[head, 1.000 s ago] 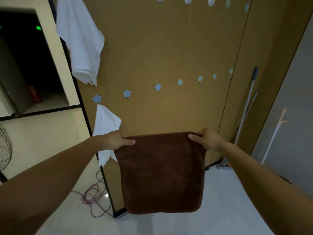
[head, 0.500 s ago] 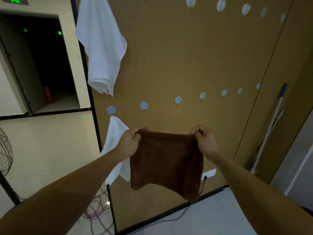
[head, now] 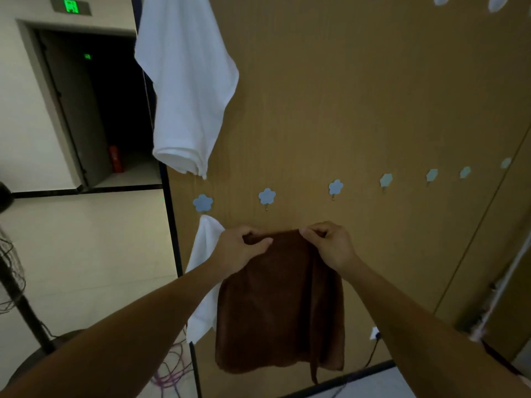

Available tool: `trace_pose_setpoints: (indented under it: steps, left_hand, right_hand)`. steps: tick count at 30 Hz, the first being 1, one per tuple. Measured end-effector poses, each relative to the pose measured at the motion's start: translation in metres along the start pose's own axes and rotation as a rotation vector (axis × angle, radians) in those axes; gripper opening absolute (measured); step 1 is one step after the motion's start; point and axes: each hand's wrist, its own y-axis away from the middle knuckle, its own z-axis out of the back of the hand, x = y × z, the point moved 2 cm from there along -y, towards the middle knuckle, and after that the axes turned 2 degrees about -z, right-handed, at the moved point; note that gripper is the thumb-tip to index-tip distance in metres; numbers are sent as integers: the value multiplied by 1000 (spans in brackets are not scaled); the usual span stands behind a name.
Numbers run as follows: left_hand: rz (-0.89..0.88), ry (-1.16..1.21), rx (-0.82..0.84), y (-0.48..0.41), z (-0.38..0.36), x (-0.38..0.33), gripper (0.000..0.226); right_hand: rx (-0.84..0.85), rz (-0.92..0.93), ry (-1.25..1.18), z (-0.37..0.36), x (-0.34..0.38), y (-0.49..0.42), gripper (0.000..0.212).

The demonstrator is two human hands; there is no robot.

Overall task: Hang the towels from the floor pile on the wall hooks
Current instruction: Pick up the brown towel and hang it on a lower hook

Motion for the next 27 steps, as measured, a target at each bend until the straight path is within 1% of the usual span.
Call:
trace_pose_setpoints:
  steps: [2,5,8,9,11,14,18,20,23,24,26,27]
  left_hand:
    - [45,-22,-111,-12,-1,6,19]
    - [17,-108,-265,-33,0,9,17]
    - [15,-230,-413,-61,-2,12,22]
    - [30,-259,-449,-72,-4,15,28]
    - [61,-320,-504,-89,-10,21,34]
    - [133,-408,-533,-106,-17,32,43]
    - [206,-492,-584,-112,-26,44,44]
    - [266,-525,-575,-109,-35,52,42]
    - [377,-482,-508,-106,-51,69,36]
    - [428,-421,-456,-107,-55,76,35]
    - [550,-304,-282,-114,-63,85,33]
    - [573,-331,-186,-116,-67,87,33]
  right_hand:
    - [6,15,37,-11,-8,-21,24]
    - [-11,86,99,-21,-14,-56,22]
    - [-49,187,171,-29,-13,-92,17]
    - [-68,207,188,-32,-14,-103,18]
    - [-97,214,209,-40,-18,-127,22]
    - [-102,211,221,-54,-27,-153,27]
    - [-164,268,250,-69,-39,-161,31]
    - [-124,236,287,-76,-53,-159,32]
    - [-59,79,251,-84,-70,-154,34]
    - [-62,43,191,-87,-71,-153,30]
    - [-59,-4,82,-93,-71,-148,28]
    - [-49,-18,66,-95,-72,-145,29]
